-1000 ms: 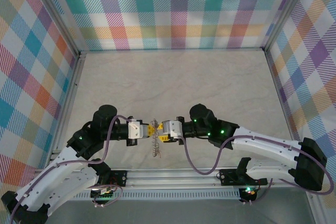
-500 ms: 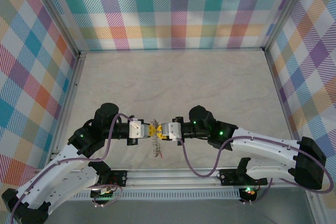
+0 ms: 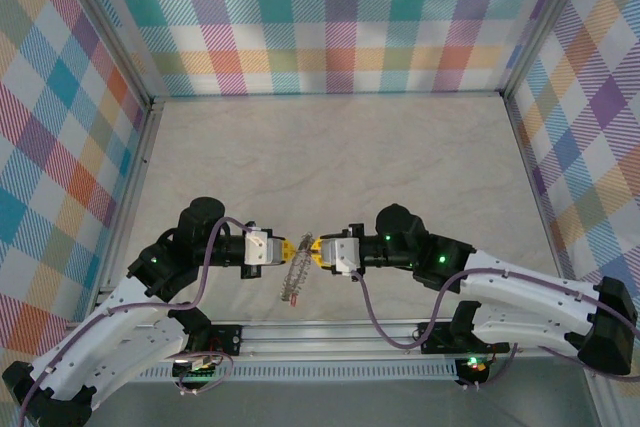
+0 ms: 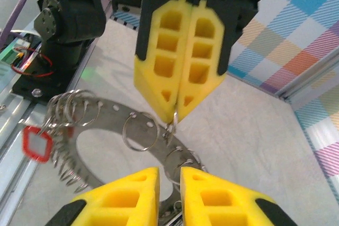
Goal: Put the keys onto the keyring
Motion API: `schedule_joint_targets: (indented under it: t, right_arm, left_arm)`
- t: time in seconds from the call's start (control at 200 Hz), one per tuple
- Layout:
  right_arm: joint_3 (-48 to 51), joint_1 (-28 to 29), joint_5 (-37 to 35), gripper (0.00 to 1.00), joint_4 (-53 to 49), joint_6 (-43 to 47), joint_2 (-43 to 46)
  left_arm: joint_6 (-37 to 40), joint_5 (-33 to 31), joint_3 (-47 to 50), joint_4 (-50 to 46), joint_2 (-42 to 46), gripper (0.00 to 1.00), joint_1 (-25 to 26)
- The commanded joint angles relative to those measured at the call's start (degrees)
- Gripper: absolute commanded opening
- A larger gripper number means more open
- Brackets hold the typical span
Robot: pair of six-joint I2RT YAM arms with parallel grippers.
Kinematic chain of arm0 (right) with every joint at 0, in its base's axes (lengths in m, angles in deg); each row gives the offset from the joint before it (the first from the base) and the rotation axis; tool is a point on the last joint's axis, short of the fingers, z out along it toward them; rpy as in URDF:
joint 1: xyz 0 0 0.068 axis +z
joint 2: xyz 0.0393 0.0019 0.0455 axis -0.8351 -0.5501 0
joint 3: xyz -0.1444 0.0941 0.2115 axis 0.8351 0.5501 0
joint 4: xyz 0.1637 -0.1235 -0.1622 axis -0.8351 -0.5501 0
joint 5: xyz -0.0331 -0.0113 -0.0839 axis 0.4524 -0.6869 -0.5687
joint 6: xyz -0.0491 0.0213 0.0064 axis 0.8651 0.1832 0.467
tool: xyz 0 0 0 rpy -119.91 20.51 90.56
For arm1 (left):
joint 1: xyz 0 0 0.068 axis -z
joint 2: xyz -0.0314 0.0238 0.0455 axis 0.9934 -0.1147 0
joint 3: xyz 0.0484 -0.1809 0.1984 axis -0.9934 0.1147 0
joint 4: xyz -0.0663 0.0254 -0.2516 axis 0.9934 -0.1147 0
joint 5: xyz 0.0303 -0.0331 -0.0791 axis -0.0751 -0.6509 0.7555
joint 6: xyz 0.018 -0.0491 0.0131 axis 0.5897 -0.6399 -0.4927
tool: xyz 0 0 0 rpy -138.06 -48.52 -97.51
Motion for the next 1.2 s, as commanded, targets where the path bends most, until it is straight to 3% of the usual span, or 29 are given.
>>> schedule_joint_targets:
  t: [0.0,0.16,0.375,0.555,0.64,1.195]
  right_arm:
    - [-2.1,0.3,3.1,0.19,-3.8,-0.4,-1.8]
    - [-0.3,0.2,4.9,0.35,2.7,-8.3,-3.7]
    - [4.3,-0.7,9.7,0.37,13.5,-21.4,-4.4]
    - [5.8,-1.6,10.1,0.37,14.9,-23.8,-3.7]
    - [6.1,-2.2,10.8,0.42,16.0,-24.6,-3.1]
    - [4.4,-4.0,18.2,0.43,18.0,-26.0,-4.6]
  left_arm:
    - [-0.7,2.1,-2.3,2.8,0.8,0.00,0.5]
    - [-3.9,1.7,-1.7,5.6,0.6,0.00,0.6]
    - [-8.6,1.2,0.6,11.7,1.5,0.00,0.6]
    - [-10.0,1.2,1.1,13.0,1.8,0.00,0.6]
    - [-10.0,1.4,1.1,13.0,1.9,0.00,0.6]
    - [-9.0,3.2,-0.2,12.3,0.5,0.00,0.6]
